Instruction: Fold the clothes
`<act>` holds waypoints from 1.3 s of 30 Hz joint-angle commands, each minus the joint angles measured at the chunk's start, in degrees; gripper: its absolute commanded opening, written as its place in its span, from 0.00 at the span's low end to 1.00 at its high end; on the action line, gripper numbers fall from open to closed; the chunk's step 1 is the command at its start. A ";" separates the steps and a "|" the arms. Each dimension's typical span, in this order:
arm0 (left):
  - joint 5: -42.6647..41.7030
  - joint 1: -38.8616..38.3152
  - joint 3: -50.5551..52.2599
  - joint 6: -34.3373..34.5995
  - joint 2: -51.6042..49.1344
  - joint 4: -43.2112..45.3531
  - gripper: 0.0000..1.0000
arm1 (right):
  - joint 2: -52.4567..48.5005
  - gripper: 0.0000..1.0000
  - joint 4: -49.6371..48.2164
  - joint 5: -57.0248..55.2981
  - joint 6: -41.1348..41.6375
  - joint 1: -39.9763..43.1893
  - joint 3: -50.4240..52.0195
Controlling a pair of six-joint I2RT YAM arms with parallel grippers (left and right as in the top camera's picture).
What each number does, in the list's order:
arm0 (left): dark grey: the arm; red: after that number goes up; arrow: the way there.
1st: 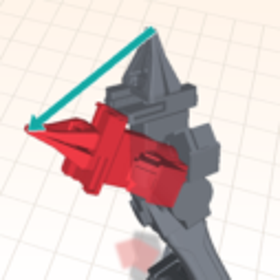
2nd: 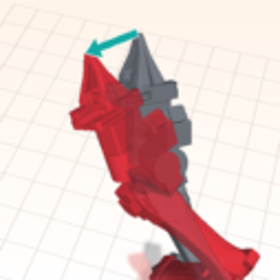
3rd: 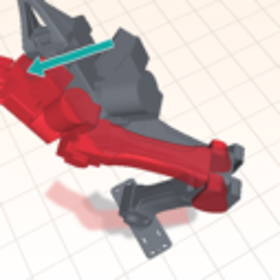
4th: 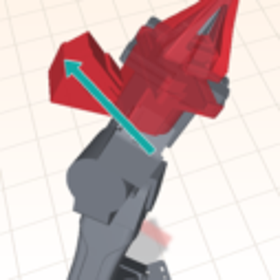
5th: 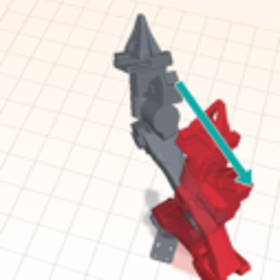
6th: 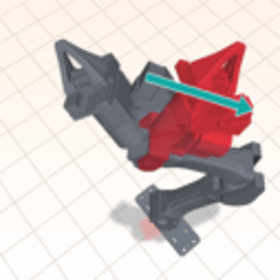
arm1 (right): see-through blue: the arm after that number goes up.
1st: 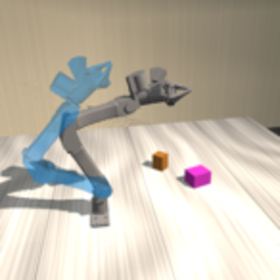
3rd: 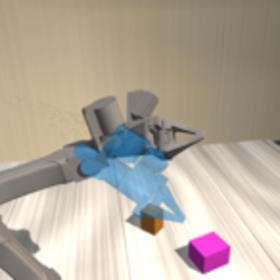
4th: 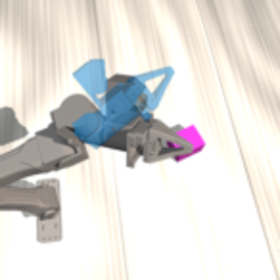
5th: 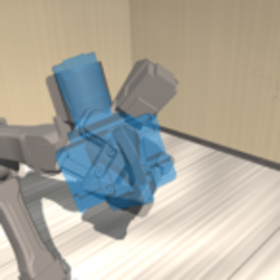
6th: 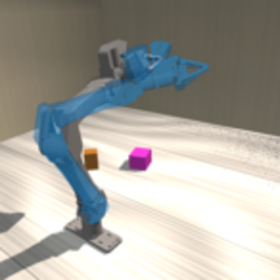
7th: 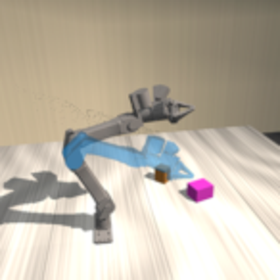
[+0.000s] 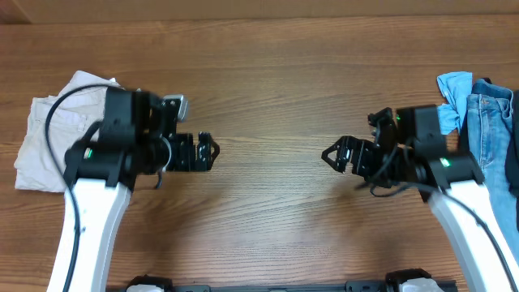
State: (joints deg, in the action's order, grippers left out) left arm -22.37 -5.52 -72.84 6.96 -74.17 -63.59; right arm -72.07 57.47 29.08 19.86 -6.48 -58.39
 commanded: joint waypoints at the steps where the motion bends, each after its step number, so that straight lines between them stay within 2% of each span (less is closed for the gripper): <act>1: -7.26 0.35 -2.69 -0.55 -4.96 -0.96 1.00 | -3.26 1.00 0.92 -1.95 1.99 5.99 -4.33; 7: -5.75 0.35 -2.67 -0.74 -7.17 -1.03 1.00 | -3.82 1.00 3.43 -12.83 2.89 28.79 -16.85; 8: -5.75 0.35 -2.67 -0.72 -7.15 -1.03 1.00 | -3.85 0.95 2.64 -13.20 2.69 32.57 -17.86; 11: -5.75 0.35 -2.67 -0.72 -7.15 -0.98 1.00 | -4.90 0.87 -0.44 -14.97 2.99 42.58 -18.16; 16: -5.73 0.35 -2.67 -0.74 -7.15 -1.77 1.00 | -14.69 0.87 -3.61 -20.06 8.81 54.05 -18.16; 18: -5.73 0.35 -2.67 -0.74 -7.15 -1.73 1.00 | -20.20 0.92 -5.25 -20.09 9.42 55.98 -18.14; 24: -5.75 0.35 -2.67 -0.72 -7.15 -2.91 1.00 | -33.44 0.89 -11.74 -21.55 11.91 56.81 -18.14; 27: -5.73 0.35 -2.67 -0.74 -7.15 -3.10 1.00 | -35.47 0.83 -14.45 -22.32 11.96 56.81 -18.14; 33: -5.51 0.35 -2.67 -0.74 -7.15 -3.02 1.00 | -35.54 0.81 -11.06 -31.30 18.38 56.92 -18.12; 36: -5.51 0.35 -2.67 -0.74 -7.15 -2.58 1.00 | -35.54 0.74 -11.28 -30.99 18.34 56.94 -18.14; 38: -5.51 0.35 -2.67 -0.74 -7.15 -2.60 1.00 | -35.52 0.64 -11.58 -30.93 18.36 56.94 -18.21; 39: -5.53 0.35 -2.67 -0.72 -7.15 -2.60 1.00 | -35.52 0.52 -11.74 -30.88 18.34 56.94 -18.32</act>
State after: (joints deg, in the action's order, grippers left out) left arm -27.27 -5.48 -74.00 6.94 -81.03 -66.35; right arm -108.16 46.35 -0.40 37.32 50.22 -75.79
